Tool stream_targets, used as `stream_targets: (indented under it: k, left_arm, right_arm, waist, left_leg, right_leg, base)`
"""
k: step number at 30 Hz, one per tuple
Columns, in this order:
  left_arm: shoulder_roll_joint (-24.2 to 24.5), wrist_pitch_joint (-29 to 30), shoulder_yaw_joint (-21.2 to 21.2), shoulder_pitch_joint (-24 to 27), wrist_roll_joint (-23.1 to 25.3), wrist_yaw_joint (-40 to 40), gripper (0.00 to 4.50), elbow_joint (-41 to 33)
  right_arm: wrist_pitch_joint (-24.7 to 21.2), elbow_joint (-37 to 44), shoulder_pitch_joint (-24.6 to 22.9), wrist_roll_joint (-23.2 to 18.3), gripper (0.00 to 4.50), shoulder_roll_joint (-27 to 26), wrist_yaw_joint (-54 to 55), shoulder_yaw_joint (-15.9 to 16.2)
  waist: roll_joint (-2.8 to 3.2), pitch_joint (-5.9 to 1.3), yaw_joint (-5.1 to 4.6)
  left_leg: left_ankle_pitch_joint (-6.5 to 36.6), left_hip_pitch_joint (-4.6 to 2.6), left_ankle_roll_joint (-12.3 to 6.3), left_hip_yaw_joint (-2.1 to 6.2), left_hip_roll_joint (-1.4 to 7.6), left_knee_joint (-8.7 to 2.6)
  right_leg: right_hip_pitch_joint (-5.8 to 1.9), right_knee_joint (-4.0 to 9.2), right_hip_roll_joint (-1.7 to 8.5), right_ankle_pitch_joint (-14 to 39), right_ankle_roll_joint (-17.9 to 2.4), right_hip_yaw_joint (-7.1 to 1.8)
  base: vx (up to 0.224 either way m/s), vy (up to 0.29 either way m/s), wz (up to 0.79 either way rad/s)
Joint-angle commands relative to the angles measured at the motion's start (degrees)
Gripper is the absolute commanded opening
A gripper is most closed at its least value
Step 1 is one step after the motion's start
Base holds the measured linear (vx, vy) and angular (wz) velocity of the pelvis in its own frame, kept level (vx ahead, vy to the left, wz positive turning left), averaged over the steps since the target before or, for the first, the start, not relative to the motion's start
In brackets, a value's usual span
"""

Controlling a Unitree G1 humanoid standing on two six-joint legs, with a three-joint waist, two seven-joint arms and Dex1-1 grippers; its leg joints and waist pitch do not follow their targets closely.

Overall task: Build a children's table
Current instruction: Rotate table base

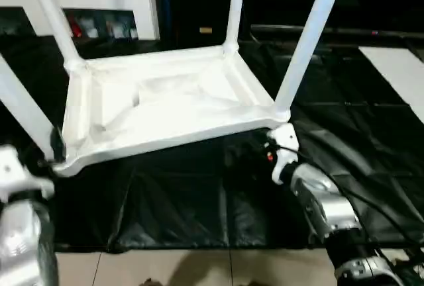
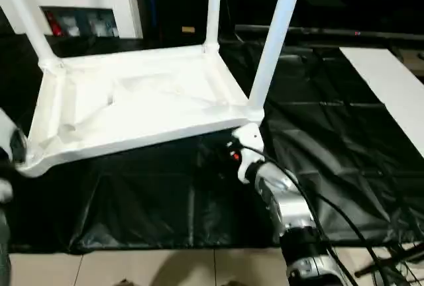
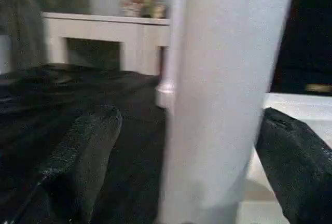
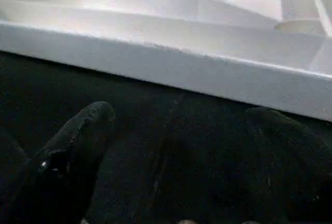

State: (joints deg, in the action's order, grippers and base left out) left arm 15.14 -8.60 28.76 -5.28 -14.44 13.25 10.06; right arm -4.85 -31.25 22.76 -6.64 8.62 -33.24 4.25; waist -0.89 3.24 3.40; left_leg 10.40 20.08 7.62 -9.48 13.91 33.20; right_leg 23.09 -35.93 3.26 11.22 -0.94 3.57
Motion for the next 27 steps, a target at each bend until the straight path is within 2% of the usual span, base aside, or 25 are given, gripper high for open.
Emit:
stream_targets:
  k: [1, 3, 4, 5, 7, 8, 9, 10, 11, 12, 13, 14, 15, 16, 17, 18, 19, 20, 21, 23, 25, 27]
  left_arm:
    - [2.1, 5.2, -1.3, -2.2, -5.6, 9.9, 4.5, 3.4]
    - [4.9, 8.6, -2.5, -3.8, -8.5, 18.4, 4.5, 5.7]
    - [4.9, 8.6, -2.5, -3.8, -8.5, 18.4, 4.5, 5.7]
    - [7.9, 11.7, -4.6, -4.2, -9.5, 26.2, 4.5, 7.5]
    - [9.5, 13.5, -5.7, -4.3, -10.0, 30.3, 4.5, 8.3]
    - [10.6, 15.1, -6.6, -4.3, -10.8, 33.9, 4.5, 8.7]
    - [11.2, 15.9, -7.1, -4.3, -11.3, 35.9, 4.5, 9.0]
    - [11.2, 15.9, -7.1, -4.3, -11.3, 36.0, 4.5, 9.0]
    - [12.2, 17.0, -7.8, -4.4, -12.5, 38.5, 4.5, 9.2]
    - [13.6, 20.4, -8.2, -4.6, -15.4, 42.7, 4.5, 8.9]
    - [13.7, 20.6, -8.3, -4.6, -15.6, 42.9, 4.5, 8.9]
    - [14.4, 22.1, -8.4, -4.8, -17.0, 45.0, 4.5, 8.8]
    - [15.7, 25.0, -9.1, -4.5, -18.9, 48.0, 4.5, 7.8]
    - [17.1, 27.5, -10.2, -3.8, -20.3, 51.1, 4.5, 6.3]
    - [18.3, 30.0, -11.3, -2.9, -21.7, 53.4, 4.5, 4.3]
    - [18.3, 30.0, -11.4, -2.9, -21.7, 53.4, 4.5, 4.3]
    - [19.3, 32.4, -12.4, -1.8, -23.1, 54.9, 4.5, 1.9]
    - [20.9, 36.7, -14.1, 0.5, -25.9, 57.1, 4.5, -3.7]
    - [20.9, 36.7, -14.1, 0.5, -25.9, 57.1, 4.5, -3.7]
    - [21.4, 40.4, -16.6, 3.4, -29.0, 58.6, 4.5, -11.2]
    - [20.7, 41.9, -17.6, 4.0, -30.7, 57.8, 4.5, -14.3]
    - [20.4, 42.5, -18.0, 4.0, -31.4, 57.6, 4.5, -15.5]
  right_arm:
    - [-1.1, -2.5, 1.6, 1.5, 4.49, 0.3, 2.1, 0.4]
    - [-1.2, -5.2, 2.9, 1.9, 4.49, -0.1, 2.9, 0.4]
    - [-1.2, -5.2, 2.9, 1.9, 4.49, -0.1, 2.9, 0.4]
    - [-1.2, -7.6, 4.4, 1.5, 4.49, -0.4, 2.7, 0.1]
    - [-1.2, -9.0, 5.3, 1.3, 4.49, -0.6, 2.5, -0.1]
    - [-0.8, -10.5, 6.1, 1.6, 4.49, -0.6, 2.5, 0.0]
    - [-0.6, -11.4, 6.7, 1.9, 4.49, -0.6, 2.5, 0.1]
    - [-0.6, -11.4, 6.7, 1.9, 4.49, -0.6, 2.5, 0.1]
    - [-0.3, -12.9, 7.6, 2.2, 4.49, -0.6, 2.5, 0.2]
    - [0.3, -15.2, 9.0, 2.8, 4.49, -0.5, 2.4, 0.3]
    - [0.4, -15.3, 9.1, 2.8, 4.49, -0.5, 2.4, 0.3]
    - [0.6, -16.5, 9.9, 3.0, 4.49, -0.6, 2.4, 0.2]
    - [0.9, -18.0, 10.9, 3.1, 4.49, -0.6, 2.4, 0.1]
    - [1.3, -19.7, 11.9, 3.2, 4.49, -0.6, 2.4, 0.1]
    - [1.8, -21.1, 12.8, 3.3, 4.49, -0.7, 2.3, 0.1]
    - [1.8, -21.1, 12.8, 3.3, 4.49, -0.7, 2.3, 0.1]
    - [2.0, -22.1, 13.4, 3.4, 4.49, -0.7, 2.1, 0.2]
    - [2.6, -24.2, 14.6, 3.9, 4.49, -1.0, 1.8, 0.5]
    - [2.6, -24.2, 14.6, 3.9, 4.49, -1.0, 1.8, 0.5]
    - [3.5, -27.4, 16.5, 4.5, 4.49, -2.1, 1.3, 1.2]
    - [4.1, -28.7, 17.4, 4.7, 4.49, -3.1, 1.1, 1.4]
    - [4.5, -29.5, 18.1, 4.7, 4.49, -4.0, 0.8, 1.3]
  waist:
    - [0.37, -3.55, 0.17]
    - [0.7, -3.89, 0.42]
    - [0.73, -3.84, 0.36]
    - [0.26, -3.72, 0.36]
    - [0.42, -3.74, 0.35]
    - [0.66, -3.64, 0.49]
    - [0.12, -3.58, 0.48]
    - [0.46, -3.6, 0.77]
    - [0.18, -3.53, 0.86]
    - [0.1, -3.61, 1.29]
    - [0.27, -3.71, 1.4]
    - [0.15, -3.64, 1.55]
    - [-0.31, -3.63, 1.55]
    - [-0.48, -3.63, 1.6]
    - [-0.18, -3.65, 1.66]
    - [-0.37, -3.53, 1.59]
    - [-0.55, -3.55, 1.59]
    - [-0.49, -3.69, 1.49]
    - [-0.54, -3.59, 1.44]
    - [-0.62, -3.56, 1.23]
    - [-0.98, -3.36, 0.9]
    - [-1.01, -3.28, 0.69]
  left_leg:
    - [12.3, 0.15, -1.25, -0.65, -0.95, -3.46]
    - [10.7, -0.22, -0.96, -0.82, -1.2, -3.26]
    - [10.5, -0.21, -0.97, -0.85, -1.28, -3.26]
    - [10.7, -0.21, -1.14, -0.94, -1.11, -3.3]
    - [10.8, -0.16, -1.32, -0.88, -1.06, -3.42]
    - [11.5, -0.39, -1.18, -0.93, -0.91, -3.47]
    - [11.6, -0.4, -1.11, -1.02, -0.85, -3.48]
    - [11.8, -0.53, -0.93, -1.02, -0.87, -3.56]
    - [12.1, -0.45, -0.73, -1.07, -0.7, -3.61]
    - [11.9, -0.61, -0.53, -1.1, -0.68, -3.62]
    - [11.6, -0.6, -0.23, -1.16, -0.77, -3.51]
    - [12.0, -0.69, 0.2, -1.22, -0.66, -3.61]
    - [11.9, -0.61, 0.2, -1.26, -0.65, -3.68]
    - [11.8, -0.52, 0.29, -1.23, -0.7, -3.67]
    - [12.1, -0.58, 0.51, -1.16, -0.64, -3.77]
    - [12.5, -0.5, 0.66, -1.15, -0.54, -3.81]
    - [12.5, -0.54, 0.67, -1.21, -0.49, -3.79]
    - [12.8, -0.57, 0.85, -1.21, -0.36, -3.68]
    - [12.6, -0.42, 0.65, -1.14, -0.41, -3.78]
    - [12.5, -0.27, 0.74, -1.18, -0.44, -3.73]
    - [13.7, -0.4, 0.73, -1.33, -0.53, -3.75]
    - [14.2, -0.22, 1.01, -1.19, -0.6, -3.81]
  right_leg:
    - [-2.61, 4.7, 3.06, 10.9, -9.4, -2.43]
    - [-2.34, 4.23, 3.07, 8.8, -10.6, -2.57]
    - [-2.29, 4.14, 2.89, 7.9, -10.9, -2.55]
    - [-2.45, 4.0, 2.95, 6.7, -11.4, -2.52]
    - [-2.54, 3.88, 3.07, 7.1, -11.6, -2.54]
    - [-2.39, 4.02, 3.13, 7.9, -11.7, -2.54]
    - [-2.39, 4.06, 3.14, 8.1, -11.8, -2.56]
    - [-2.31, 3.93, 3.17, 8.6, -11.9, -2.56]
    - [-2.39, 3.99, 3.22, 8.6, -11.8, -2.6]
    - [-2.38, 3.84, 3.34, 8.6, -11.8, -2.64]
    - [-2.31, 3.57, 3.33, 8.3, -12.0, -2.66]
    - [-2.28, 3.54, 3.2, 7.4, -12.3, -2.62]
    - [-2.39, 3.58, 3.18, 7.2, -12.3, -2.6]
    - [-2.47, 3.41, 3.18, 7.2, -12.3, -2.58]
    - [-2.41, 3.35, 3.21, 7.7, -12.4, -2.5]
    - [-2.46, 3.38, 3.27, 7.8, -12.5, -2.52]
    - [-2.46, 3.37, 3.29, 7.6, -12.5, -2.53]
    - [-2.42, 2.98, 3.29, 7.0, -12.9, -2.51]
    - [-2.5, 3.12, 3.28, 7.0, -12.9, -2.52]
    - [-2.57, 3.07, 3.28, 6.7, -13.2, -2.57]
    - [-2.39, 3.34, 3.13, 8.4, -13.0, -2.62]
    - [-2.58, 3.51, 3.23, 10.4, -12.3, -2.67]
  base:
    - [0.0, 0.0, 0.0]
    - [0.0, 0.0, 0.0]
    - [0.0, 0.0, 0.0]
    - [0.0, 0.0, 0.0]
    - [0.0, 0.0, 0.0]
    - [0.0, 0.0, 0.0]
    - [0.0, 0.0, 0.0]
    - [0.0, 0.0, 0.0]
    - [0.0, 0.0, 0.0]
    - [0.0, 0.0, 0.0]
    - [0.0, 0.0, 0.0]
    - [0.0, 0.0, 0.0]
    - [0.0, 0.0, 0.0]
    - [0.0, 0.0, 0.0]
    - [0.0, 0.0, 0.0]
    - [0.0, 0.0, 0.0]
    - [0.0, 0.0, 0.0]
    - [0.0, 0.0, 0.0]
    - [0.0, 0.0, 0.0]
    - [0.0, 0.0, 0.0]
    - [0.0, 0.0, 0.0]
    - [0.0, 0.0, 0.0]
